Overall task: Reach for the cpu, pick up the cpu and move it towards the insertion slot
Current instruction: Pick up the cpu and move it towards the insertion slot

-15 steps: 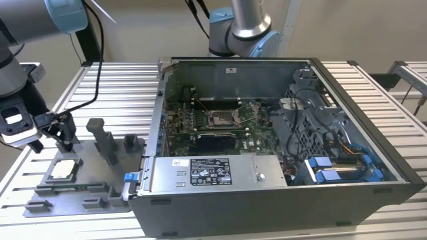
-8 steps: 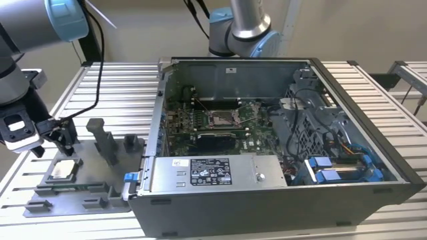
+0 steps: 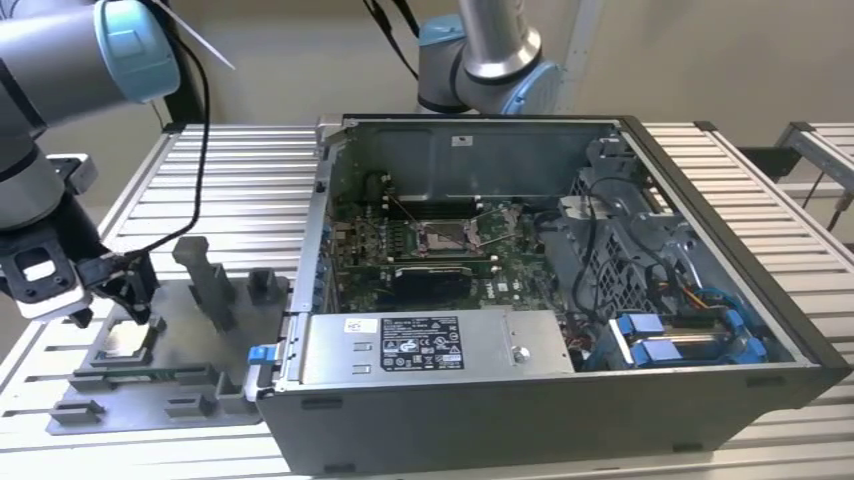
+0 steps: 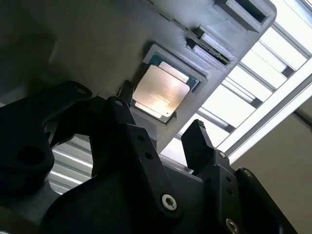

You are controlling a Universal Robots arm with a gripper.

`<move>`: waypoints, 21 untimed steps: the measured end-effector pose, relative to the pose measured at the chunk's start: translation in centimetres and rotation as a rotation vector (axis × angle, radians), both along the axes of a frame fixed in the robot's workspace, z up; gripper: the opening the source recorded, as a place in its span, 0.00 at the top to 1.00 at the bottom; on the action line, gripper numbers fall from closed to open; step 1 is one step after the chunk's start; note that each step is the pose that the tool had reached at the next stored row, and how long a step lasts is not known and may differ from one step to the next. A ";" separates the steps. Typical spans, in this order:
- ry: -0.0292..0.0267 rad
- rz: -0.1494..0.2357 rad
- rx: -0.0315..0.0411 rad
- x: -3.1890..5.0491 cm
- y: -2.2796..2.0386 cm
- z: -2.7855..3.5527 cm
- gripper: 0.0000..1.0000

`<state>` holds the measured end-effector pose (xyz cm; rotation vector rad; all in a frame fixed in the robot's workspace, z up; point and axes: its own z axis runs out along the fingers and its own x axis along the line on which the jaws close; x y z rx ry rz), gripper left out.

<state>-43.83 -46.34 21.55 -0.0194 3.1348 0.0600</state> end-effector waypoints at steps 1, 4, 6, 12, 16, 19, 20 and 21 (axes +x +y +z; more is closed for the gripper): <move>-0.0001 0.000 0.0000 0.00 -0.07 -0.18 0.00; -0.0001 0.000 0.0000 0.00 -0.15 -0.72 0.00; 0.0000 0.001 -0.0001 0.01 -0.18 -1.08 0.00; 0.0001 0.004 -0.0001 0.04 -0.19 -2.00 0.00; 0.0000 0.007 -0.0001 0.07 -0.19 -2.47 0.00; 0.0002 0.007 -0.0002 0.06 -0.19 -2.61 0.00; 0.0000 0.007 -0.0001 0.07 -0.19 -2.66 0.00; -0.0001 0.008 0.0000 0.07 -0.19 -2.72 0.00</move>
